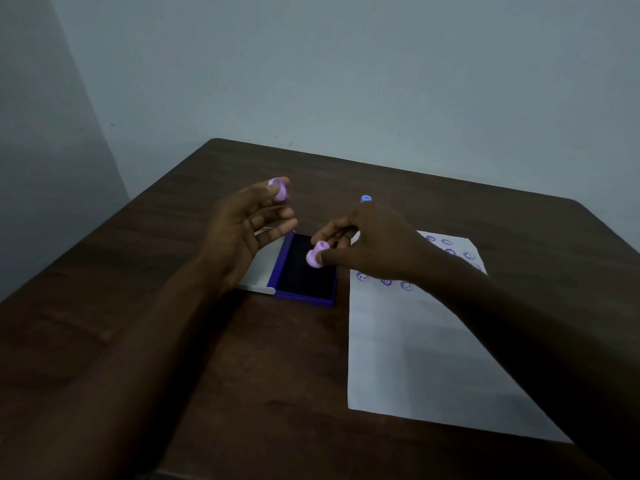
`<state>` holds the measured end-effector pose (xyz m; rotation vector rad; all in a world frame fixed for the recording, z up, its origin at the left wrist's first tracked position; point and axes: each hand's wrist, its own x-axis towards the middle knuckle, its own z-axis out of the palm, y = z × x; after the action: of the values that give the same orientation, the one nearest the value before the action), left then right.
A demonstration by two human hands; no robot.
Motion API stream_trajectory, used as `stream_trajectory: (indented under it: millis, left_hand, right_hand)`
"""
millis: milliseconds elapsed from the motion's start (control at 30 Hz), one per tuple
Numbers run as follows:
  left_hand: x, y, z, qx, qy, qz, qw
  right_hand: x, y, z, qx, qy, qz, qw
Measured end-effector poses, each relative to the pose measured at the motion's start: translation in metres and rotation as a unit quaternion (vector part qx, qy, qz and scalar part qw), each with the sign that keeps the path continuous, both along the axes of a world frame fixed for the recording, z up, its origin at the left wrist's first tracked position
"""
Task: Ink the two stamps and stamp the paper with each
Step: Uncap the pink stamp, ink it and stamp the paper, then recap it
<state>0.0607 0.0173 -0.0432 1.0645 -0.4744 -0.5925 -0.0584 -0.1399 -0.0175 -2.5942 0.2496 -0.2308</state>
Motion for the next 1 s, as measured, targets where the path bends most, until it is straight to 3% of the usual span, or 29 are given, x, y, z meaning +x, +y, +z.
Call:
stream_trajectory:
  millis: [333,500,1000]
  left_hand:
    - [0.003,0.003,0.001,-0.054,0.082,-0.011,0.995]
    - [0.004,0.006,0.001,-0.066,0.092,-0.013,0.993]
    - [0.003,-0.001,0.0,-0.059,0.078,-0.015,0.995]
  right_hand:
    - [0.012,0.012,-0.006,-0.086,0.081,0.029,0.993]
    - [0.017,0.017,0.0,-0.082,0.117,0.033,0.989]
    - [0.019,0.012,0.0,-0.116,0.106,0.034,0.987]
